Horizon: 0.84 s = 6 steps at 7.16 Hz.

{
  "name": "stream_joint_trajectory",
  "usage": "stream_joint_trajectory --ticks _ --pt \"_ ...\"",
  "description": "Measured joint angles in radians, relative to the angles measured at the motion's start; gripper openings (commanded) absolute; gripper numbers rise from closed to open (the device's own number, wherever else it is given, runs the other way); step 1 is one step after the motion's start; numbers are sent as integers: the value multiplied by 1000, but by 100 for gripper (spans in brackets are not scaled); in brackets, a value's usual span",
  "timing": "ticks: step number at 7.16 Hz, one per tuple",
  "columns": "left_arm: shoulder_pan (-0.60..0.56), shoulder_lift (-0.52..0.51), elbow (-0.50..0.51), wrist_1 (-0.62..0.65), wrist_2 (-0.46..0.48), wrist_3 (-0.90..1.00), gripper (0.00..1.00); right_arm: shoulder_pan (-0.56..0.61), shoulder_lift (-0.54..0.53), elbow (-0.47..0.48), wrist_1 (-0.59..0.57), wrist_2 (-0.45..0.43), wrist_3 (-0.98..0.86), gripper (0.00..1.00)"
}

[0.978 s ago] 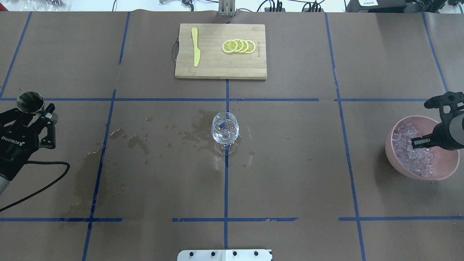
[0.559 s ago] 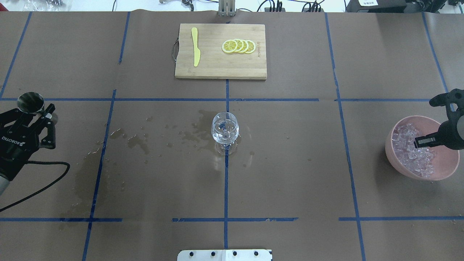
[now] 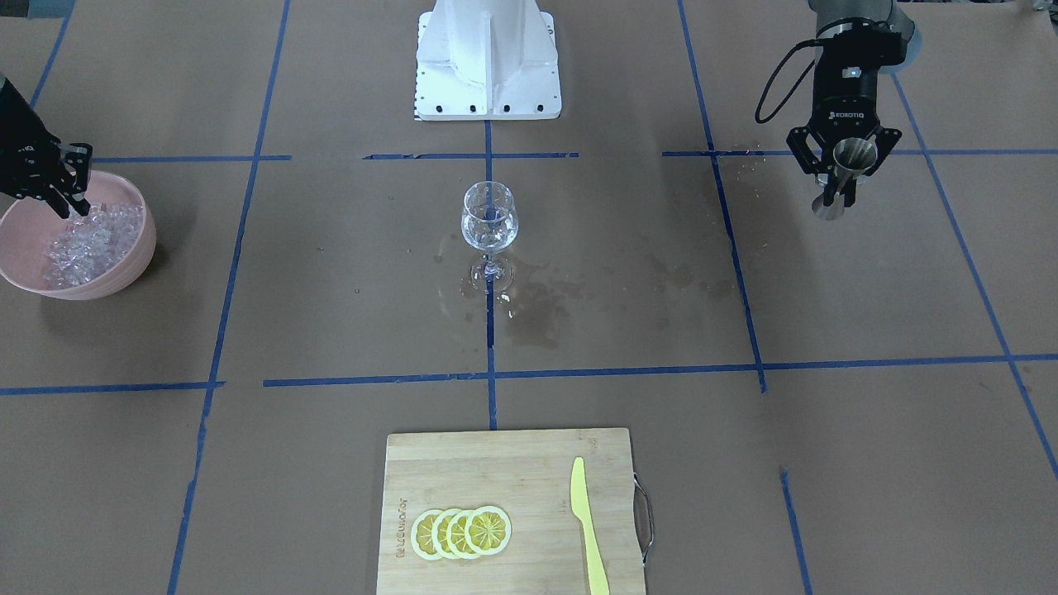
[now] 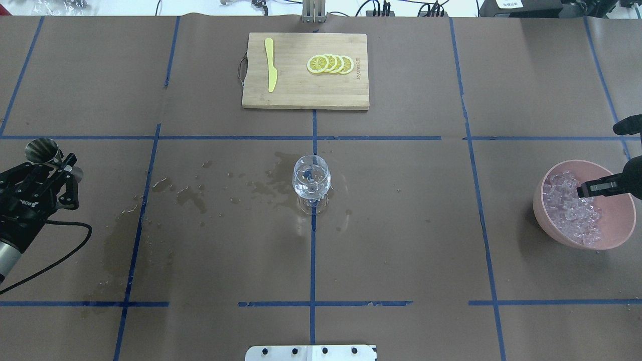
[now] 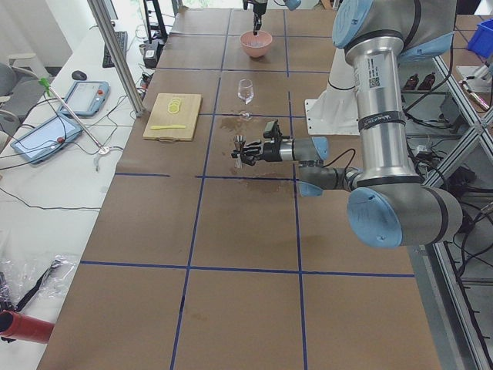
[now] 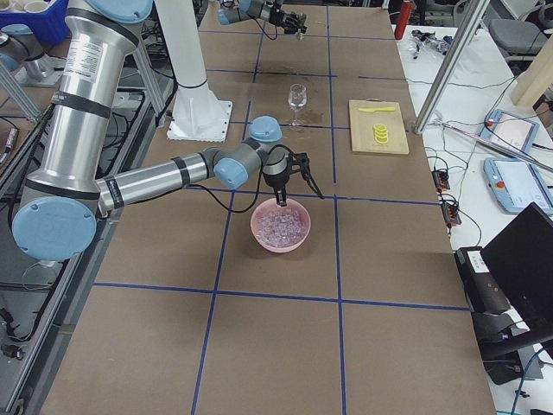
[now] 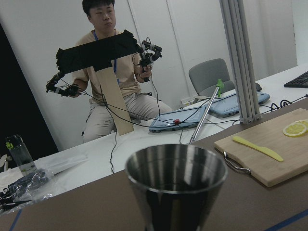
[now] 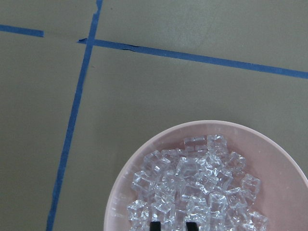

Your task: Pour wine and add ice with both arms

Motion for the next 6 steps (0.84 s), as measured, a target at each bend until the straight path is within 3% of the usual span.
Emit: stream_joint_trajectory --ticks 3,6 --pt "14 -5 74 3 22 -212 0 15 3 47 9 14 44 0" --pt "87 -23 117 12 123 -301 0 28 2 69 61 17 118 0"
